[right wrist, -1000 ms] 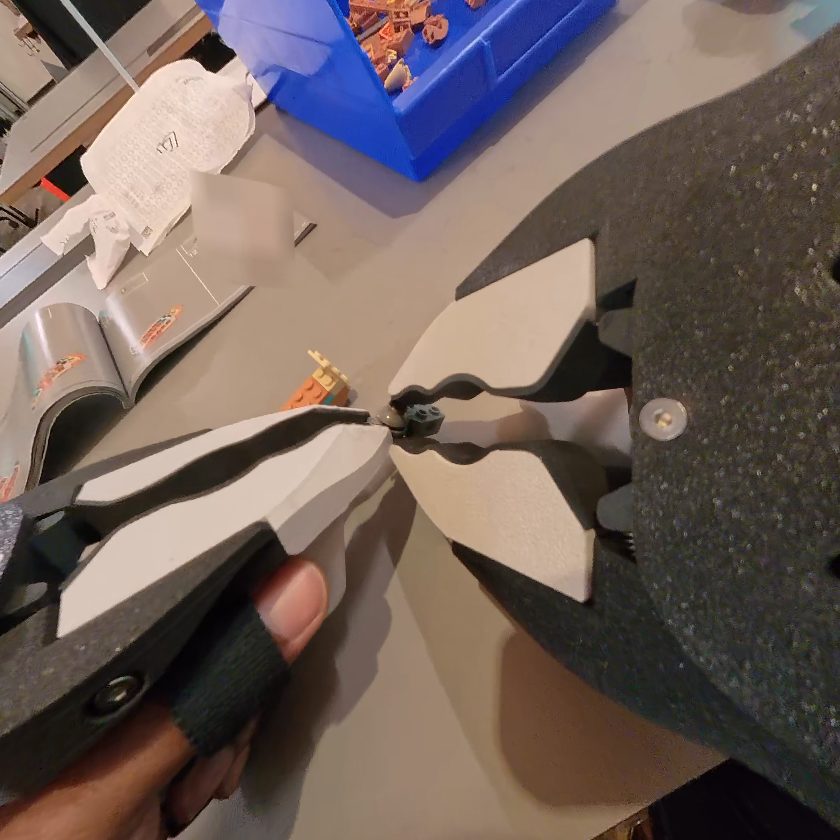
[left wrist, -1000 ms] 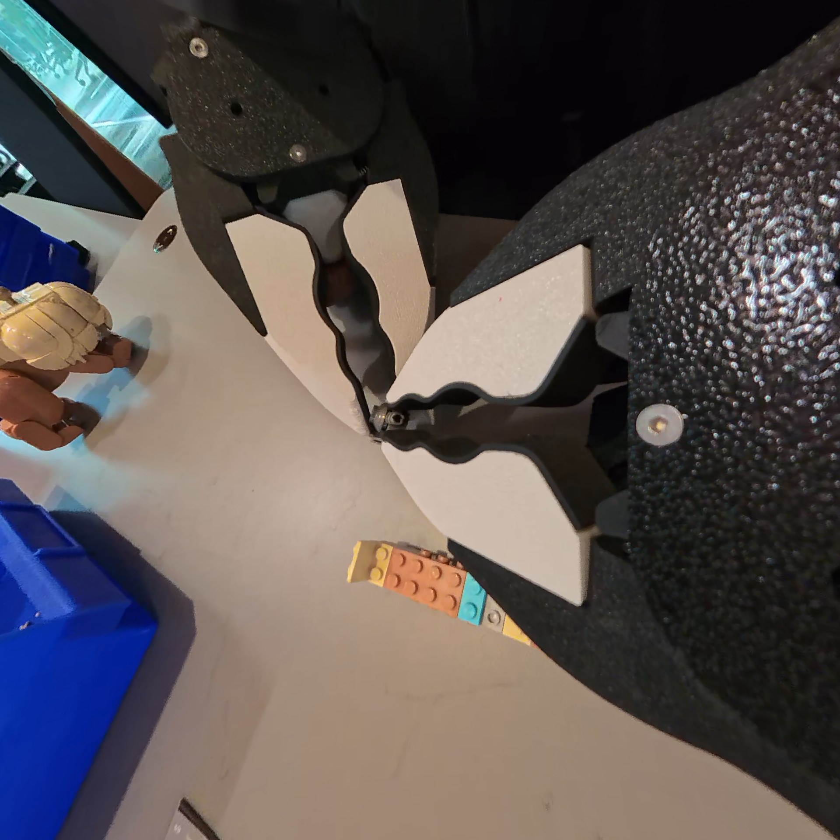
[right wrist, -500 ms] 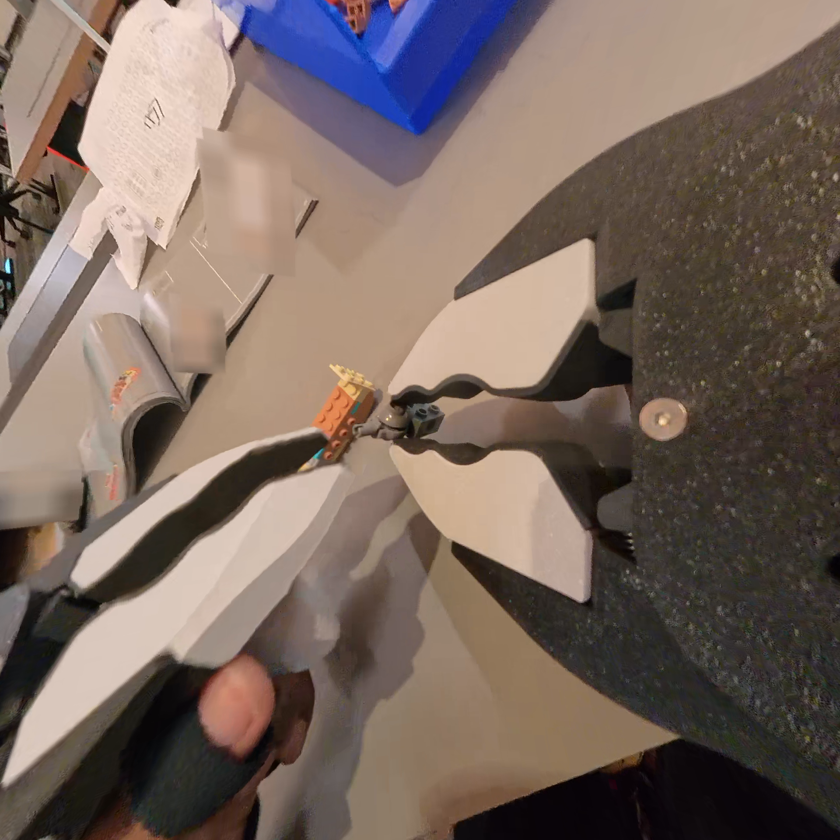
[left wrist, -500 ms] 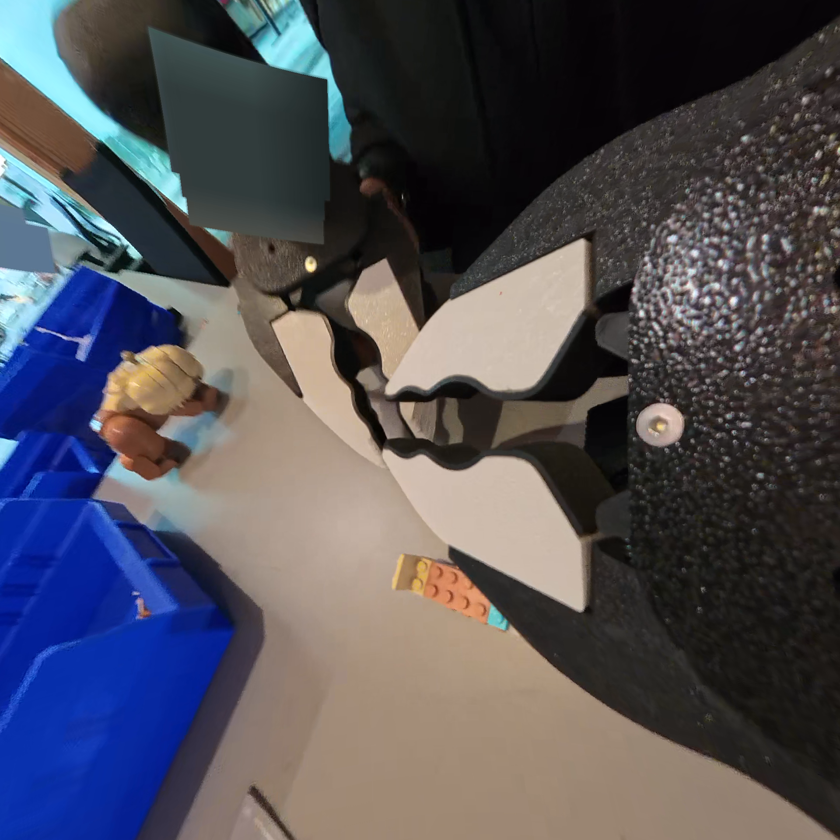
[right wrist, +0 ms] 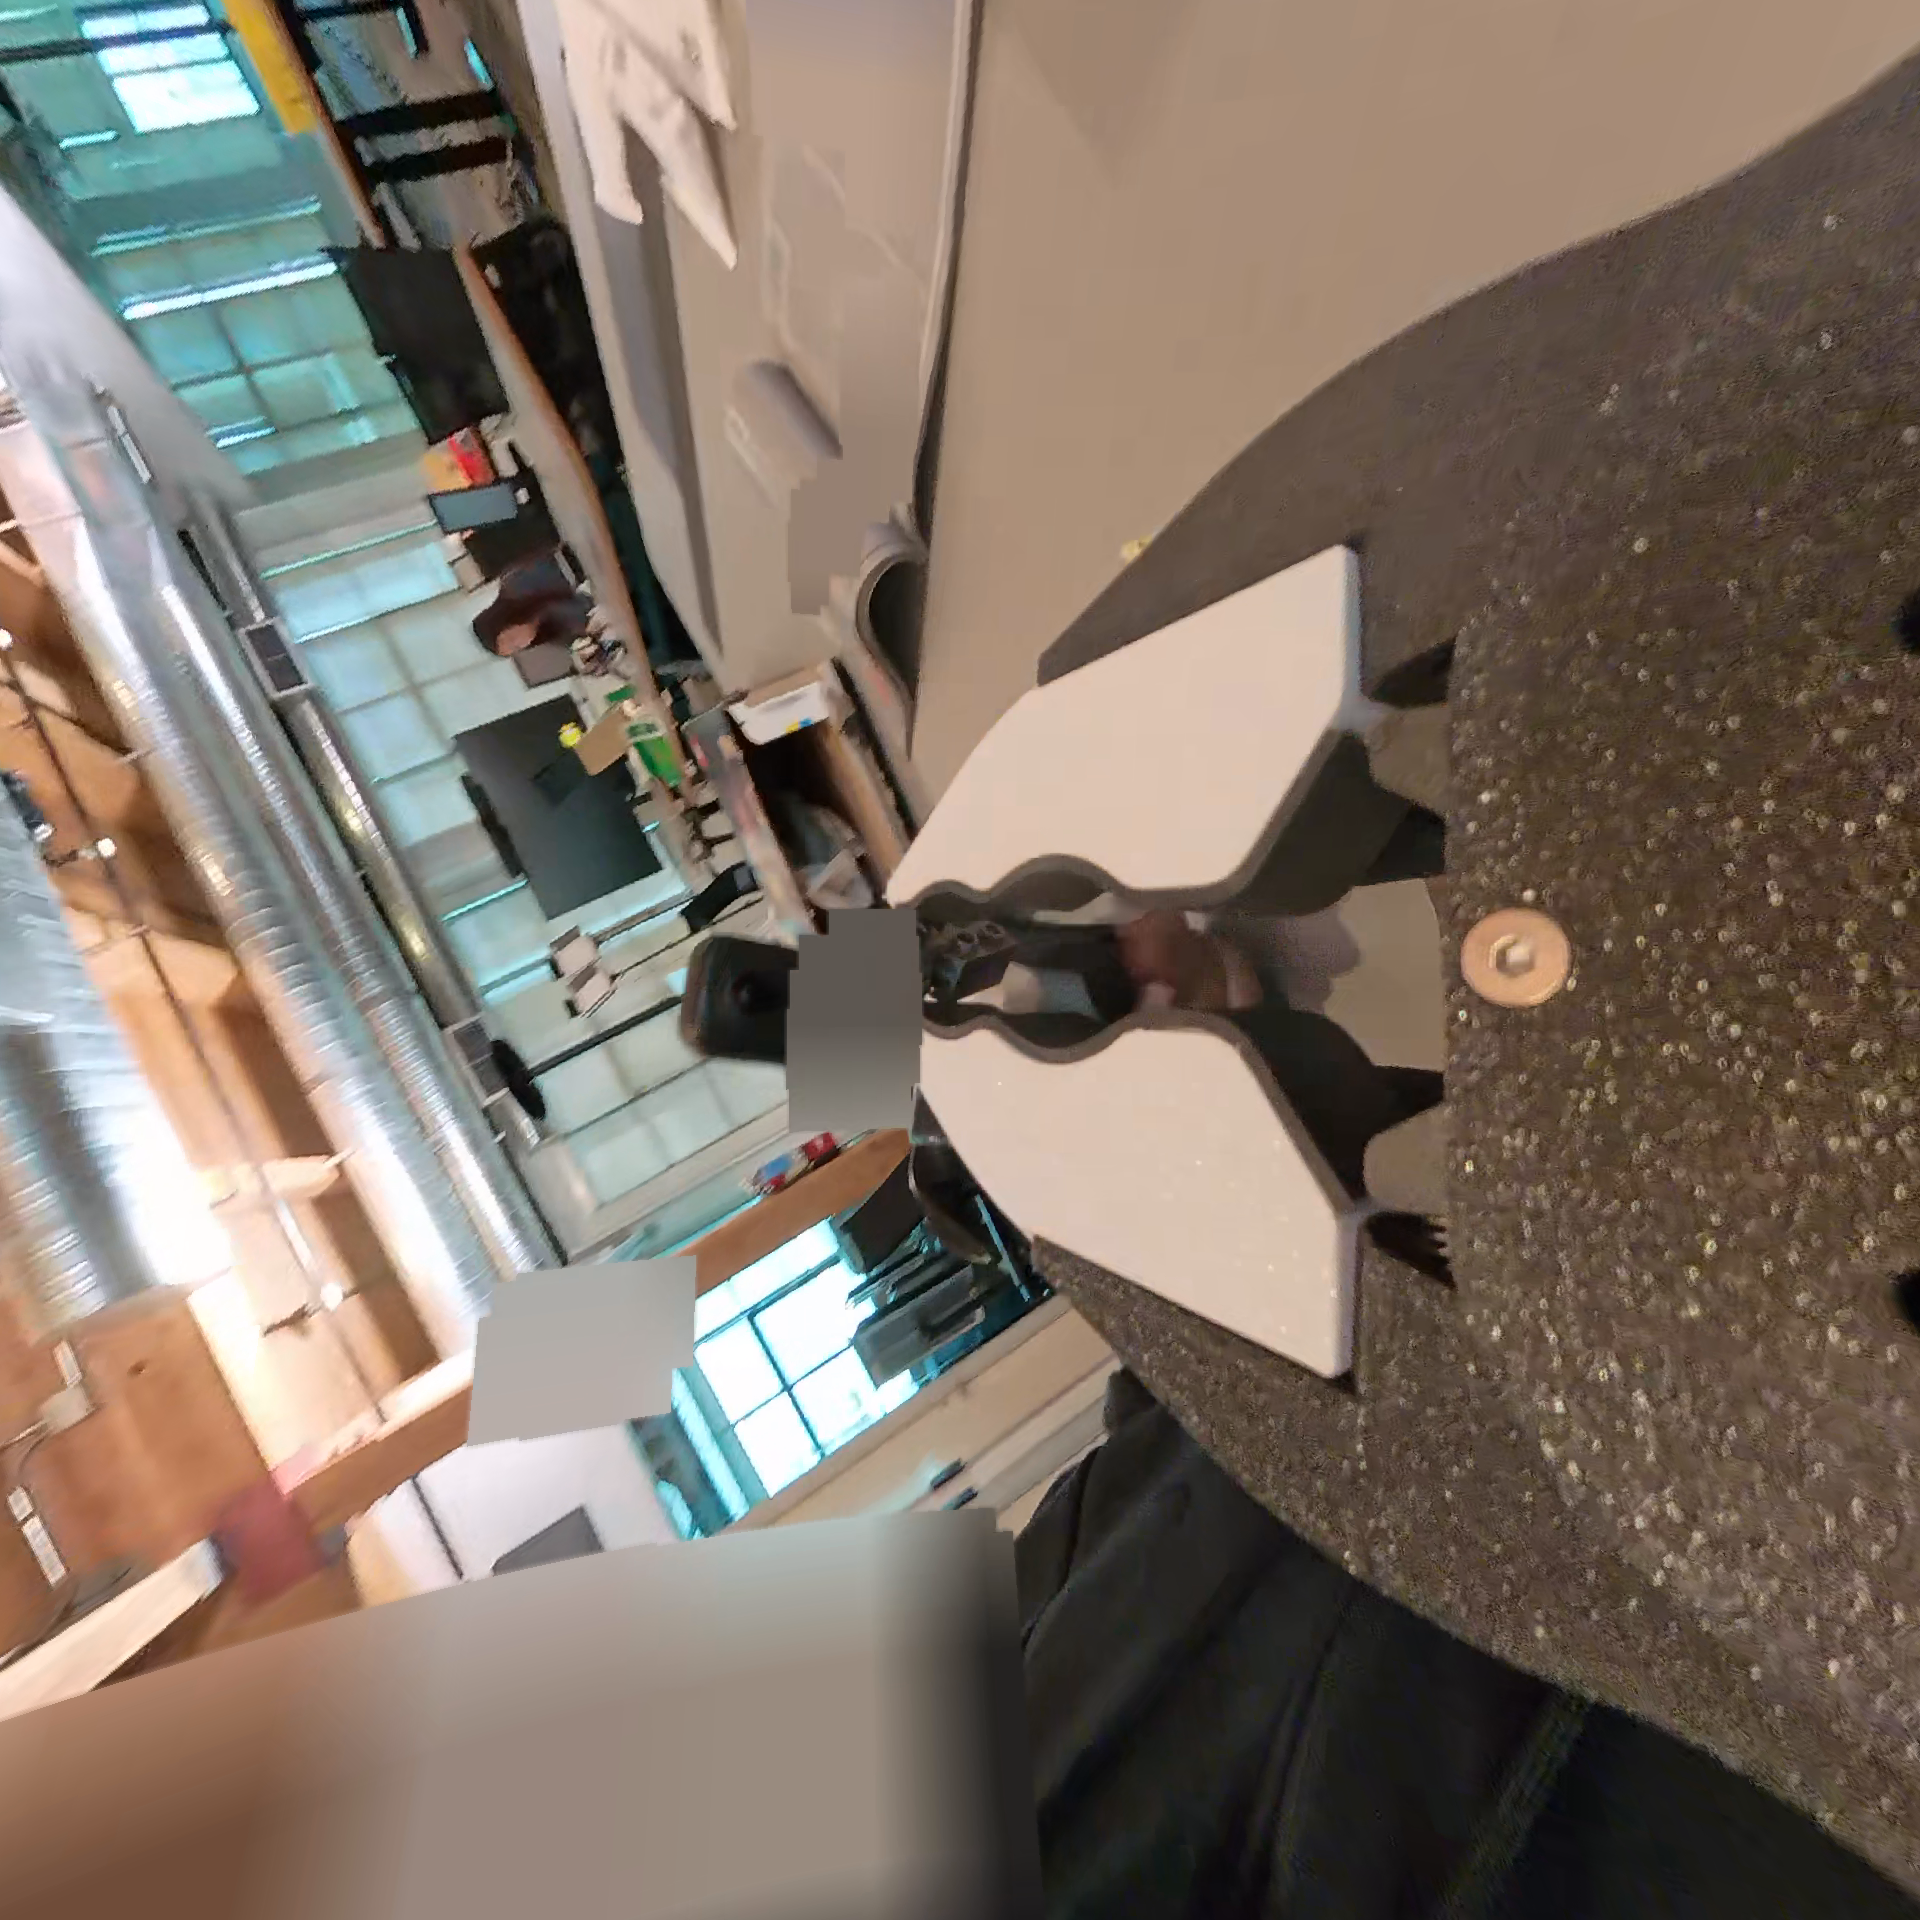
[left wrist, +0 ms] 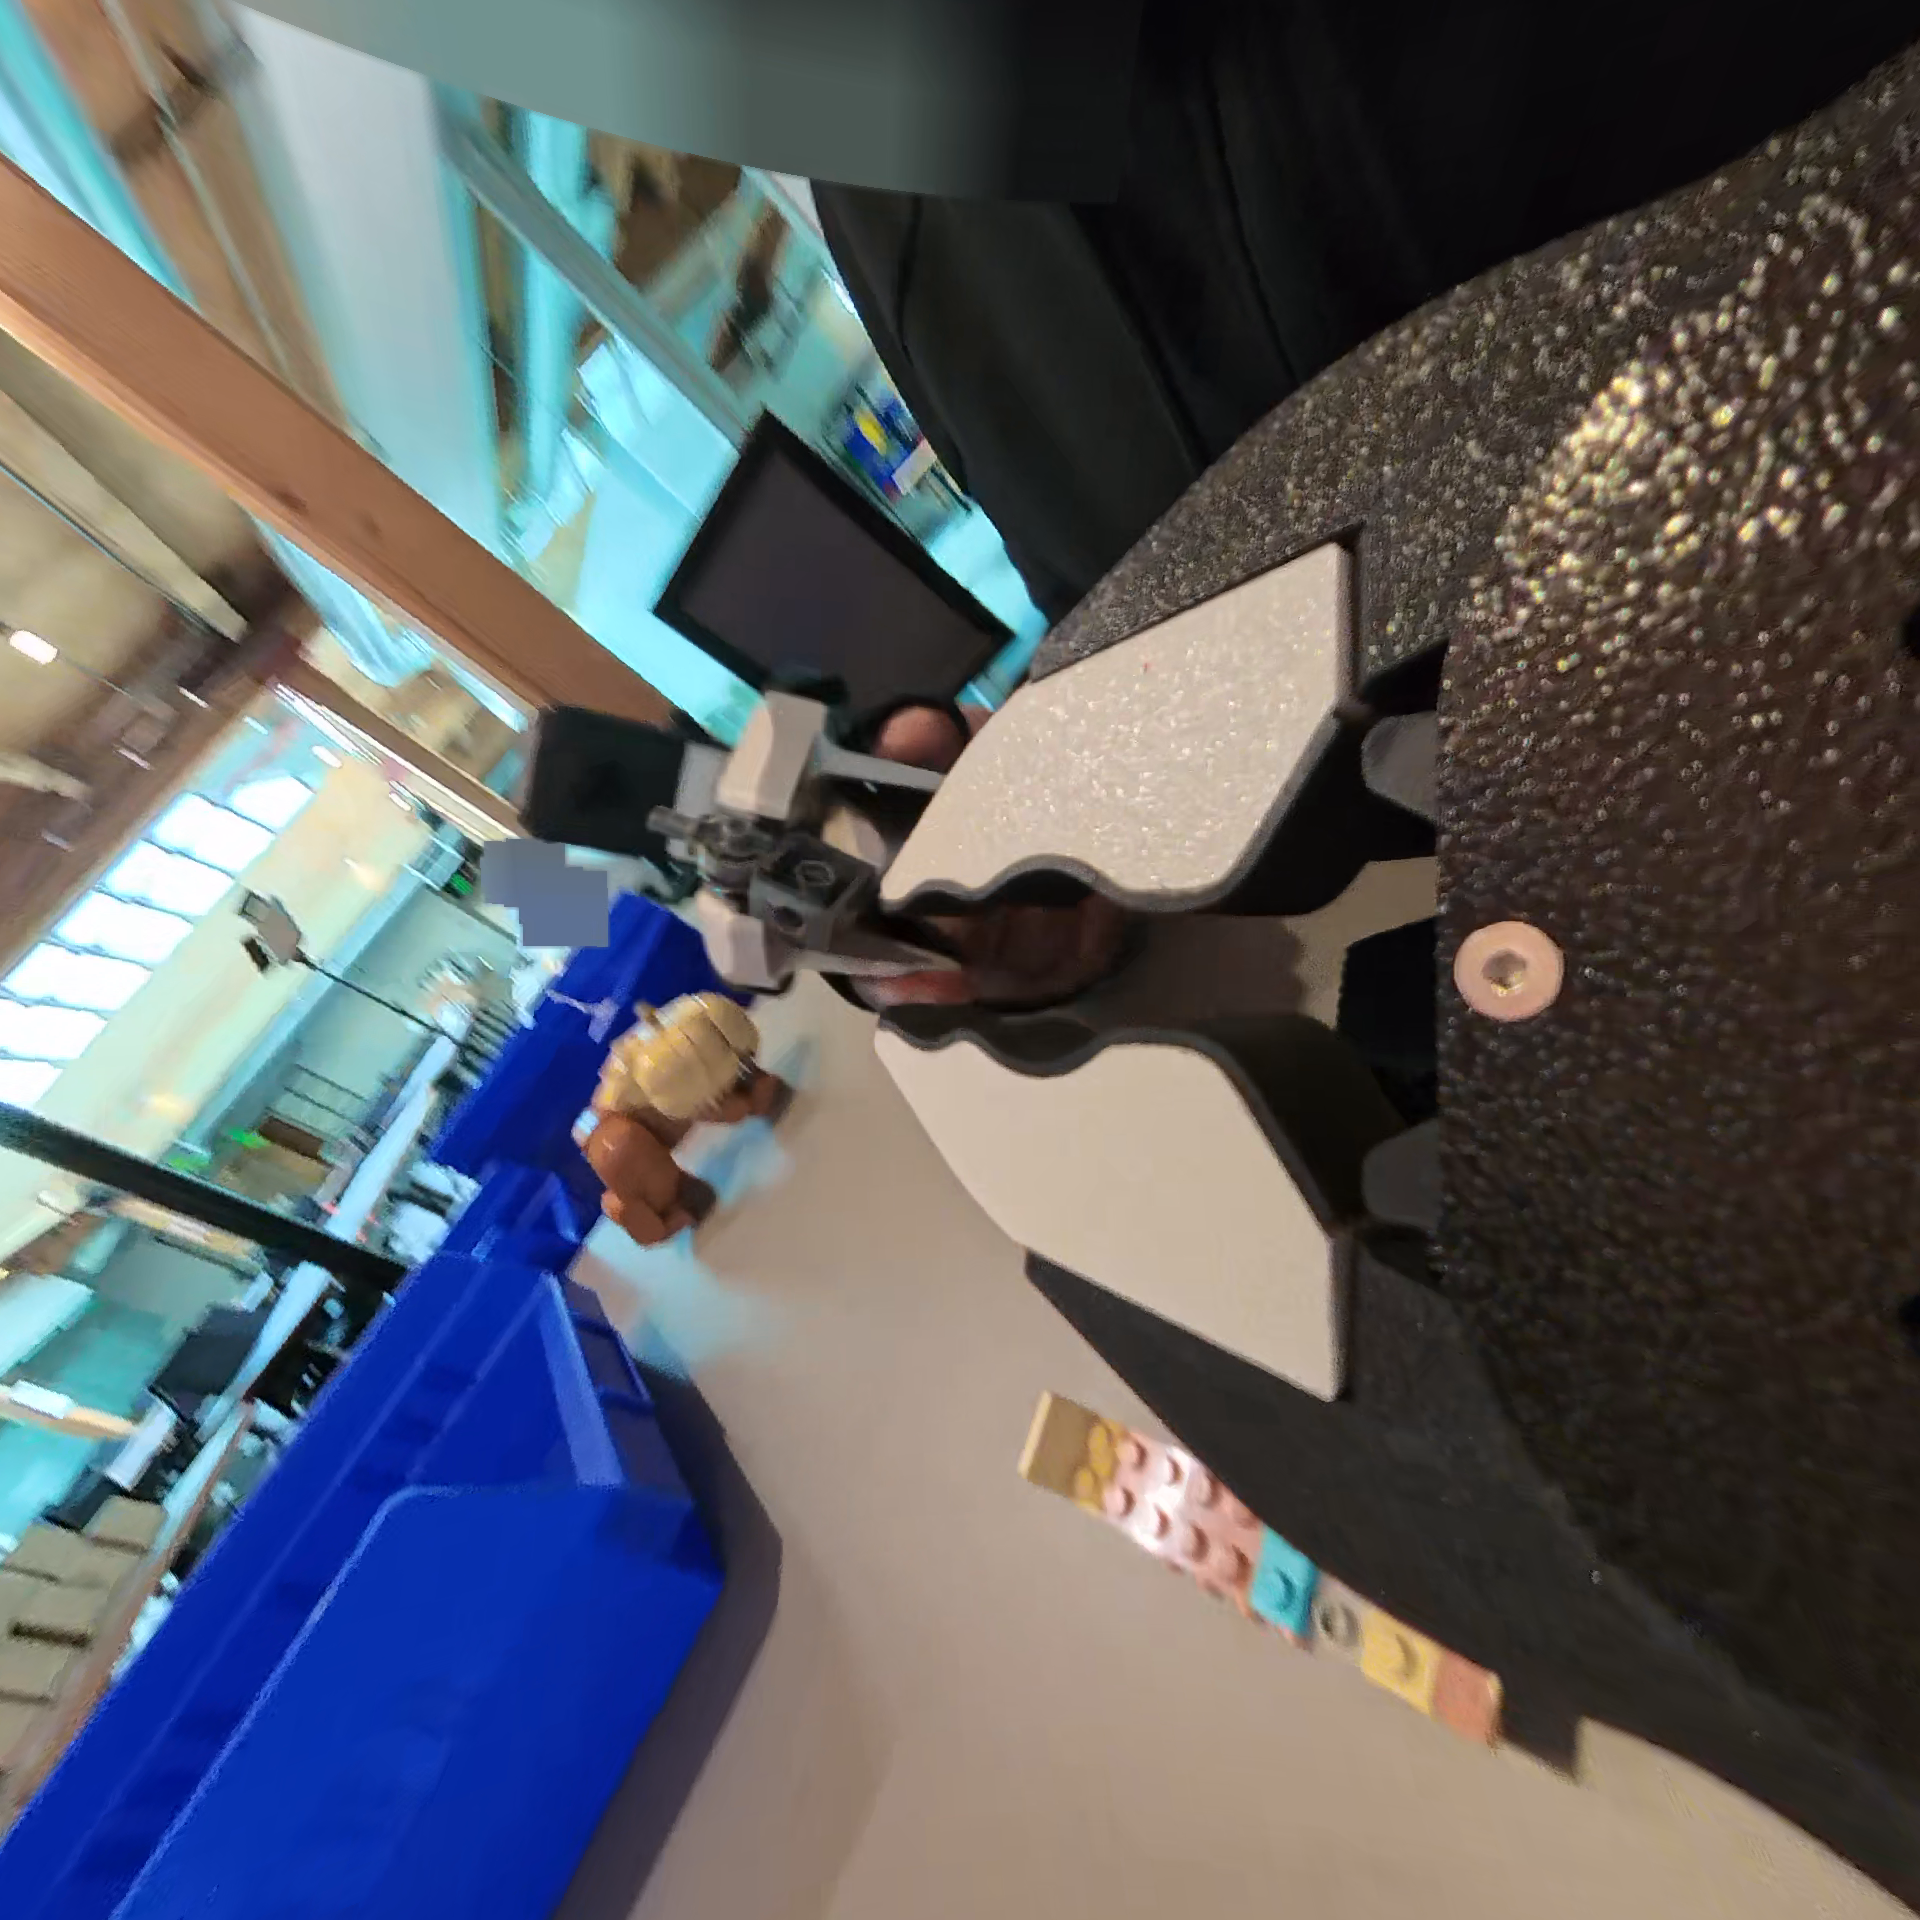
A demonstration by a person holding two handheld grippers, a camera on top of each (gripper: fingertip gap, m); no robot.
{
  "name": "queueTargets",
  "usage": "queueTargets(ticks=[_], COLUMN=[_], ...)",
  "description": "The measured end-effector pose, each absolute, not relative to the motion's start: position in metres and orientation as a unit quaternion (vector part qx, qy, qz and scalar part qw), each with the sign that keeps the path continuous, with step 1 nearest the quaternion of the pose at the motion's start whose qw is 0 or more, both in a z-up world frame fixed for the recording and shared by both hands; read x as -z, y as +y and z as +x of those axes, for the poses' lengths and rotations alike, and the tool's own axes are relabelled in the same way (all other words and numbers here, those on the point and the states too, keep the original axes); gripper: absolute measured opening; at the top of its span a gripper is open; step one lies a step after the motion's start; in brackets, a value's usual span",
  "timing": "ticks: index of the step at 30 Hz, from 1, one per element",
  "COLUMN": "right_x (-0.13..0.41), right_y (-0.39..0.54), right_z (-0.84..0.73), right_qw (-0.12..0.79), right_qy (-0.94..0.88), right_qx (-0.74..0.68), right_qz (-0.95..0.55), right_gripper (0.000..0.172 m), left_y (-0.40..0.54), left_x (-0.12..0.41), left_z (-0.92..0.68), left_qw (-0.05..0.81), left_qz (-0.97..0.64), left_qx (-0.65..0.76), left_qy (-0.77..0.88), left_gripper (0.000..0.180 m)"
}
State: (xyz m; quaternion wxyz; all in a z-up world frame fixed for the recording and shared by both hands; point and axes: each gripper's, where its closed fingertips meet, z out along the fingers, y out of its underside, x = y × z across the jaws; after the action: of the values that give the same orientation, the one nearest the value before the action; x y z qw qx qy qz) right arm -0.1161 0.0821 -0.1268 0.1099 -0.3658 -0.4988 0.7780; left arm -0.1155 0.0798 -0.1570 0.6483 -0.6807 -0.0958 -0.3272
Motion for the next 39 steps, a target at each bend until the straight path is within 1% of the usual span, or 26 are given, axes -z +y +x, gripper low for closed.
queueTargets(ticks=[3,9,17,20,22,25,28,32,36,39], right_x=[0.119,0.118,0.122,0.127,0.131,0.132,0.125,0.132,0.143,0.146], right_y=[0.082,0.075,0.072,0.077,0.082,0.093,0.098,0.085,0.082,0.079], right_z=[-0.113,-0.114,-0.116,-0.119,-0.12,-0.117,-0.112,-0.106,-0.113,-0.113], right_qw=[0.104,0.082,0.058,0.086,0.121,0.214,0.302,0.335,0.36,0.366], right_qy=[-0.483,-0.471,-0.478,-0.499,-0.528,-0.594,-0.652,-0.726,-0.752,-0.751], right_qx=[-0.797,-0.812,-0.808,-0.789,-0.765,-0.711,-0.651,-0.578,-0.534,-0.532], right_qz=[-0.346,-0.334,-0.339,-0.349,-0.346,-0.311,-0.245,-0.16,-0.14,-0.135], right_gripper=[0.014,0.014,0.015,0.017,0.021,0.026,0.026,0.023,0.023,0.018], left_y=[0.077,0.081,0.079,0.08,0.08,0.079,0.078,0.077,0.077,0.076], left_x=[0.14,0.13,0.127,0.13,0.132,0.135,0.141,0.146,0.15,0.151], left_z=[-0.118,-0.103,-0.105,-0.11,-0.112,-0.116,-0.116,-0.11,-0.104,-0.104], left_qw=[0.67,0.656,0.663,0.663,0.66,0.65,0.625,0.594,0.575,0.57], left_qz=[-0.618,-0.564,-0.54,-0.544,-0.553,-0.566,-0.592,-0.61,-0.623,-0.621], left_qx=[0.396,0.491,0.508,0.499,0.49,0.484,0.482,0.497,0.505,0.51], left_qy=[-0.11,-0.098,-0.108,-0.126,-0.135,-0.152,-0.162,-0.167,-0.165,-0.171], left_gripper=[0.015,0.017,0.012,0.011,0.011,0.011,0.011,0.011,0.011,0.011])
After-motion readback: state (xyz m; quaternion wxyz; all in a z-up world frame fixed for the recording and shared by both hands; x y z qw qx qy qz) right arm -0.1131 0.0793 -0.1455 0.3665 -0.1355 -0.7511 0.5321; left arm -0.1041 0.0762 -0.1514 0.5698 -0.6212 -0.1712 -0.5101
